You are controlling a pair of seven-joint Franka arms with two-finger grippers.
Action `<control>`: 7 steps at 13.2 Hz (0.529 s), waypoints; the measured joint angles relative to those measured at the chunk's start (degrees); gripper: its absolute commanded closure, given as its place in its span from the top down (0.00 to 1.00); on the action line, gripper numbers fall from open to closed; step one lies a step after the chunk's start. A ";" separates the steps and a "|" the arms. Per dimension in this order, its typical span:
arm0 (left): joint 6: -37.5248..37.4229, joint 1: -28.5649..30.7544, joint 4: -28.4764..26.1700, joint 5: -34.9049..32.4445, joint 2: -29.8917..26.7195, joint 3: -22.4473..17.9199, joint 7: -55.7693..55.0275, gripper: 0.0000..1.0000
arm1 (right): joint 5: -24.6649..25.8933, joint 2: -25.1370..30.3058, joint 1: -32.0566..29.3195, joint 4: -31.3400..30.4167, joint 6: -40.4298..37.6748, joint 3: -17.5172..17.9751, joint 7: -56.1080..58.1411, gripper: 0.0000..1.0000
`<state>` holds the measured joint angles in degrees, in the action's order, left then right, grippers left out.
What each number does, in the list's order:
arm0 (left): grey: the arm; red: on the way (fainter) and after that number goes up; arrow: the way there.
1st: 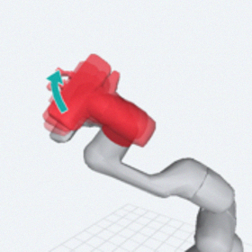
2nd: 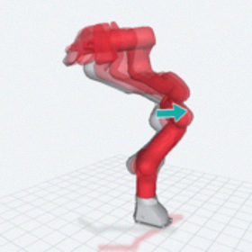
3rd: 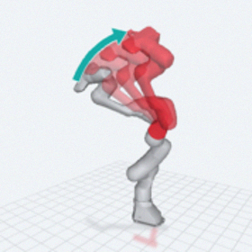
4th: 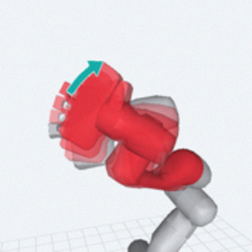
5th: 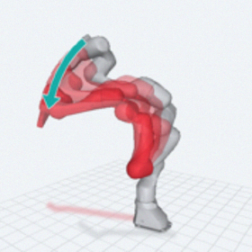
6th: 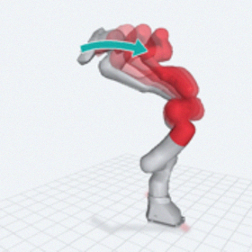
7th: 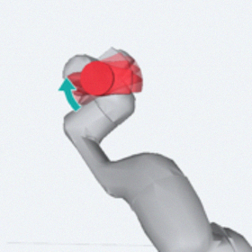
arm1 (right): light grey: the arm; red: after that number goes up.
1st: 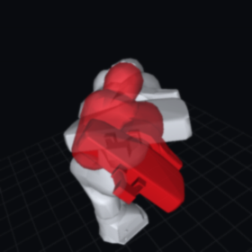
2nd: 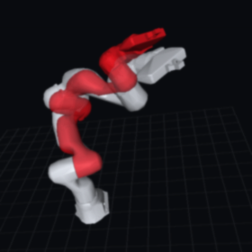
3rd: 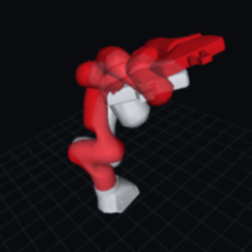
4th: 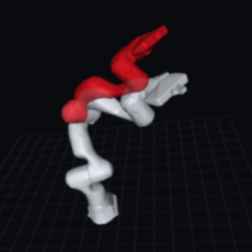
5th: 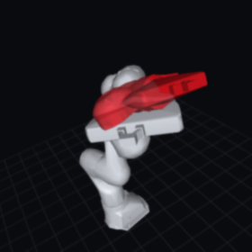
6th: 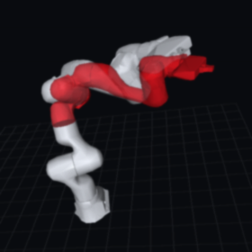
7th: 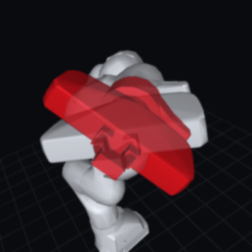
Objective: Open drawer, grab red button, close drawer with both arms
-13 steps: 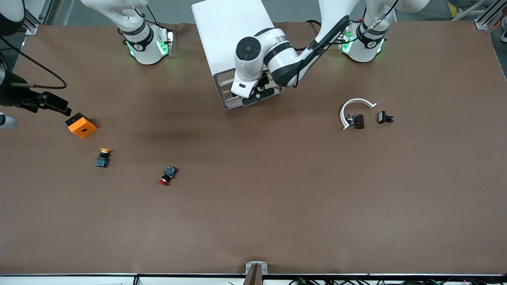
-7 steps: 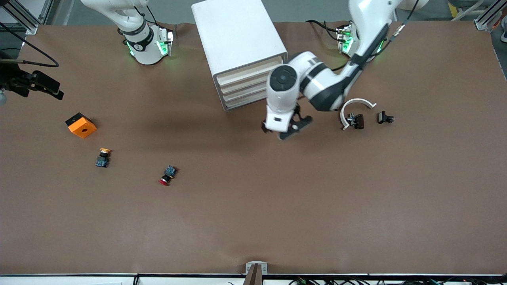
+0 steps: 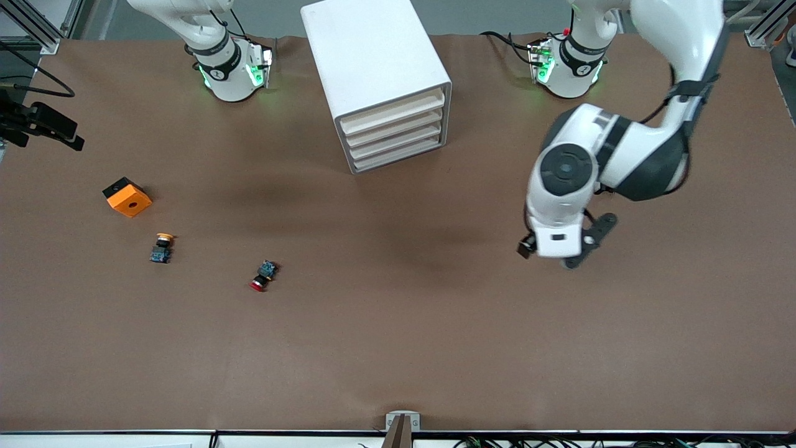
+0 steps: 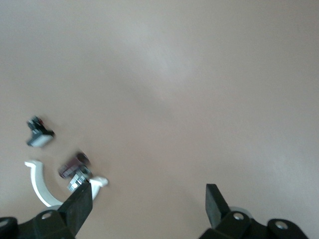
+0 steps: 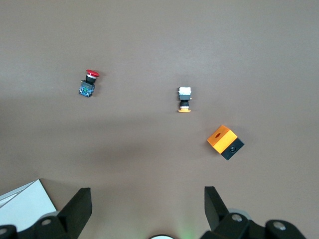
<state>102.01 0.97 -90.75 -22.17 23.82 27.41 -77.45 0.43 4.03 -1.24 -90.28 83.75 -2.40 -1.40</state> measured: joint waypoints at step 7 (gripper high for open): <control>-9.84 8.54 9.64 0.02 -3.40 0.12 14.65 1.00 | -0.01 -0.31 -0.06 0.00 -0.09 0.16 0.37 1.00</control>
<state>92.17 9.51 -81.11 -22.15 20.42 27.53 -62.80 0.42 3.72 -1.30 -90.28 83.66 -2.23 -1.03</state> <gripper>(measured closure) 0.000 0.000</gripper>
